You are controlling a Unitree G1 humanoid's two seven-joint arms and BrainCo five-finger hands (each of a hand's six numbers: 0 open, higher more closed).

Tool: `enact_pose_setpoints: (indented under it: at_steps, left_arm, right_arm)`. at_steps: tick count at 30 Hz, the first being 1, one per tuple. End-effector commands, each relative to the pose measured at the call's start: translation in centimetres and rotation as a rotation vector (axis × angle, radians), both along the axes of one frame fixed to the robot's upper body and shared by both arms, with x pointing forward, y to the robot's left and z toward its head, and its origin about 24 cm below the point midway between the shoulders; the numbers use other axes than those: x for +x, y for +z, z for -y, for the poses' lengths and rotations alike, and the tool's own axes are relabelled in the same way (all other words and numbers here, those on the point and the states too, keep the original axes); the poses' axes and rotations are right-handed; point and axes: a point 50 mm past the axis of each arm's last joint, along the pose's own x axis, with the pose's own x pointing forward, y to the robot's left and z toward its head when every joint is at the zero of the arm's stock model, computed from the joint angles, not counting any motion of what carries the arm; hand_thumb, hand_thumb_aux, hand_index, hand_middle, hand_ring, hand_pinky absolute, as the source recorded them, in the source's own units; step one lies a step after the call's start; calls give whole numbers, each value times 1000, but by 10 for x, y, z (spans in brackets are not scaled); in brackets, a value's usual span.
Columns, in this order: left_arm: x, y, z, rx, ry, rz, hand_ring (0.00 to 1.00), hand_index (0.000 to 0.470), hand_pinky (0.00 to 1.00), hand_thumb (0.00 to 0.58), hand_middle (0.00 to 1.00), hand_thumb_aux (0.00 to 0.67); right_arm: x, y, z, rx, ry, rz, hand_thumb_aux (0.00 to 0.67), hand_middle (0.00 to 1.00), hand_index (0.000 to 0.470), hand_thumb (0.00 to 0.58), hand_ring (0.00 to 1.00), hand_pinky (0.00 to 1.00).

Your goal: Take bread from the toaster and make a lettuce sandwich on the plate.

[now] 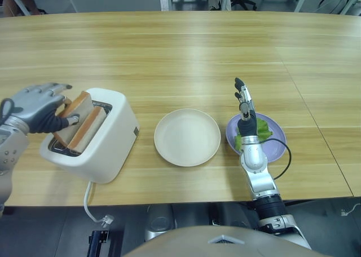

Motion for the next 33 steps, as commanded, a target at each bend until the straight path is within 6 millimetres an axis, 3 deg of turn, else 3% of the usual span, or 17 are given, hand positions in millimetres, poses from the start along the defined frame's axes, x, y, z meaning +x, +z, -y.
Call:
enact_pose_setpoints:
  at_steps: [1,7,13,20,28,33]
  left_arm:
    - [-3,20,3,-30,-22,76,0,460,0,580,0,670]
    - [-5,41,6,-55,-46,135,0,460,0,580,0,670]
    - [-2,53,12,-210,-116,165,0,460,0,580,0,670]
    - [9,71,14,-256,-162,225,0,460,0,580,0,670]
    - [55,80,40,-383,-330,202,0,460,0,580,0,670]
    - [96,55,83,-504,-494,21,0,460,0,580,0,670]
  right_arm:
    - [1,1,2,1,-9,4,0,0,0,0,0,0]
    - [2,2,4,0,-16,12,0,0,0,0,0,0]
    - [2,4,7,-3,-25,21,0,0,0,0,0,0]
    - [3,8,12,-6,-40,38,0,0,0,0,0,0]
    - [5,21,26,-15,-78,88,0,0,0,0,0,0]
    - [8,36,48,-51,-114,131,0,0,0,0,0,0]
